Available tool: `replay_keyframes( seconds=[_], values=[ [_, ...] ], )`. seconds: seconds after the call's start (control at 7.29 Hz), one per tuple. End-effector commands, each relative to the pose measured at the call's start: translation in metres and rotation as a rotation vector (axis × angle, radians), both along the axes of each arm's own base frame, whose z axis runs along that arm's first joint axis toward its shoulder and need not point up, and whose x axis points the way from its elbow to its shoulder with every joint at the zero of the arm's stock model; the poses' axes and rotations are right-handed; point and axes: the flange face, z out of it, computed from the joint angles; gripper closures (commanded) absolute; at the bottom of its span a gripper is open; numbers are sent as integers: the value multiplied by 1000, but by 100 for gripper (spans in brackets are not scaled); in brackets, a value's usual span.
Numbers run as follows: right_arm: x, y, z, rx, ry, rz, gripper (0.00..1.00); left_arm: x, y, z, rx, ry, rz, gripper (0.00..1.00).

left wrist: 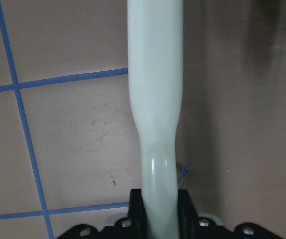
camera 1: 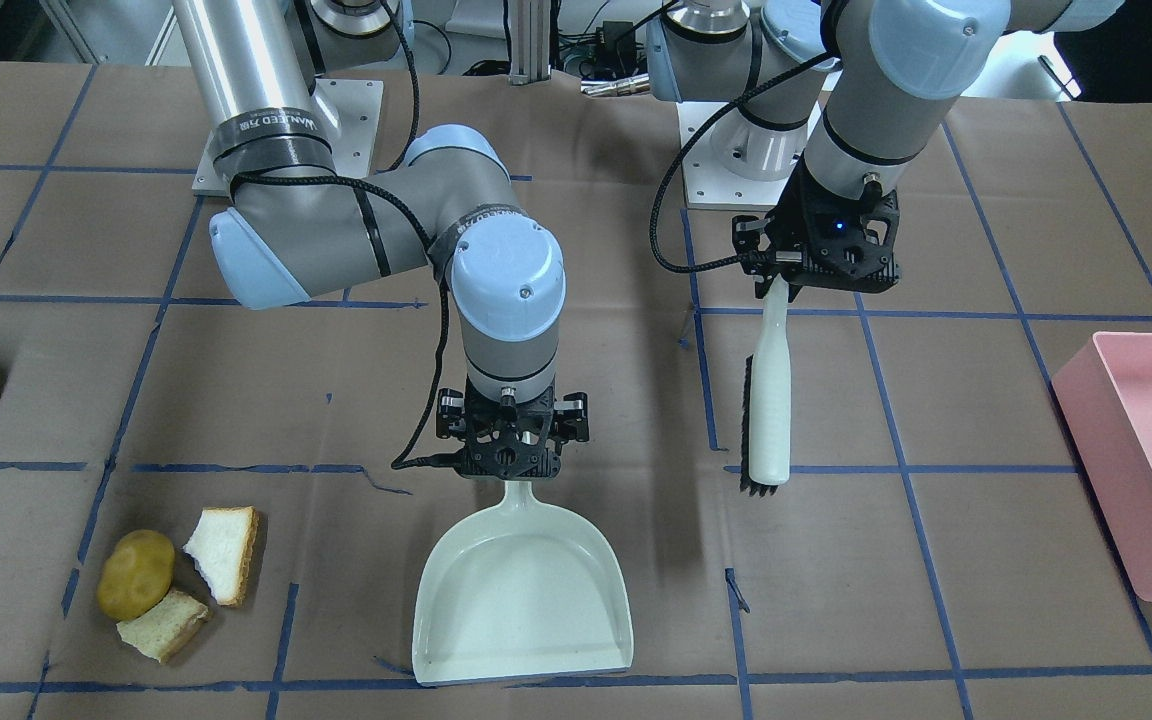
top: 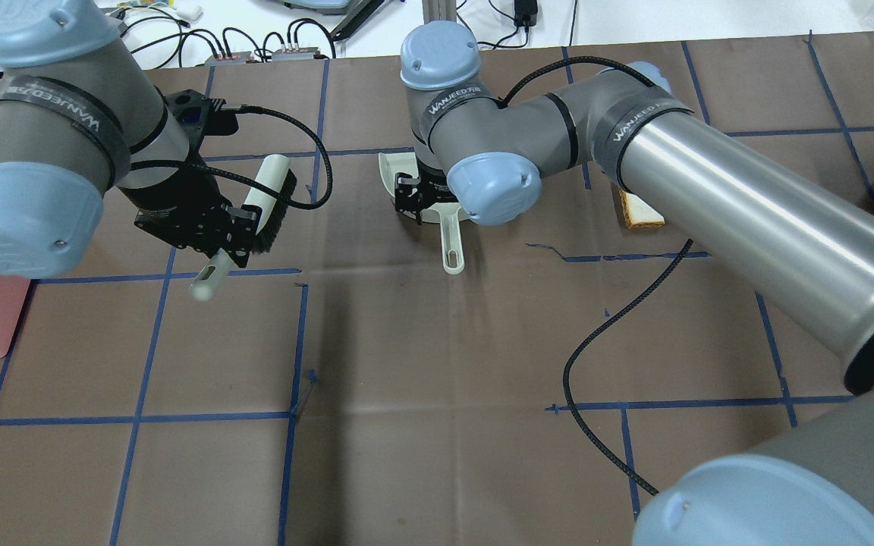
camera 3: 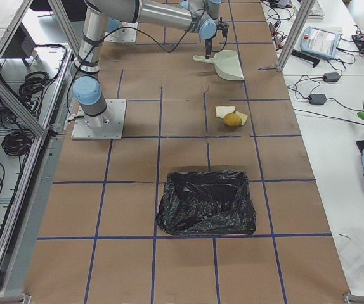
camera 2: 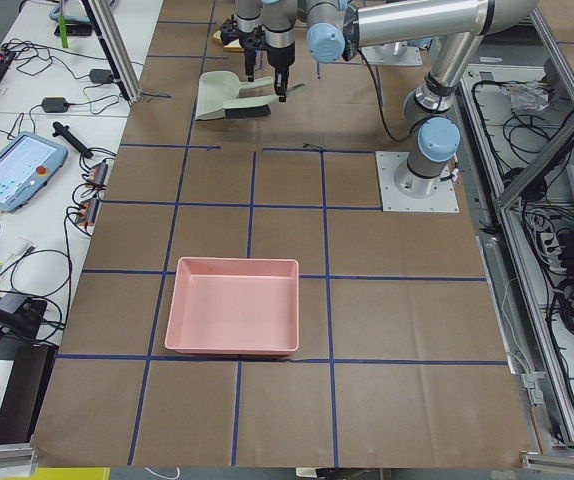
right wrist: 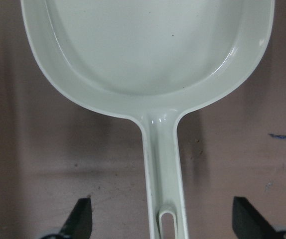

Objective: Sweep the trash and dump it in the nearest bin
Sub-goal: 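Close the right gripper on the dustpan handle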

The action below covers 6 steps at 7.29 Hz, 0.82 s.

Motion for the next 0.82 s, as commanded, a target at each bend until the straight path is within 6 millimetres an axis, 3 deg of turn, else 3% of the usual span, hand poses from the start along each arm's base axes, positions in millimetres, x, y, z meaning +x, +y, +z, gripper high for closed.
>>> replay_keyframes(
  seconds=[0.0, 0.69],
  values=[
    [2, -9, -19, -19, -3, 1, 0, 1, 0, -5, 12, 10, 6, 100],
    [6, -11, -41, 8, -2, -4, 3, 2, 5, -6, 23, 3, 8, 100]
  ],
)
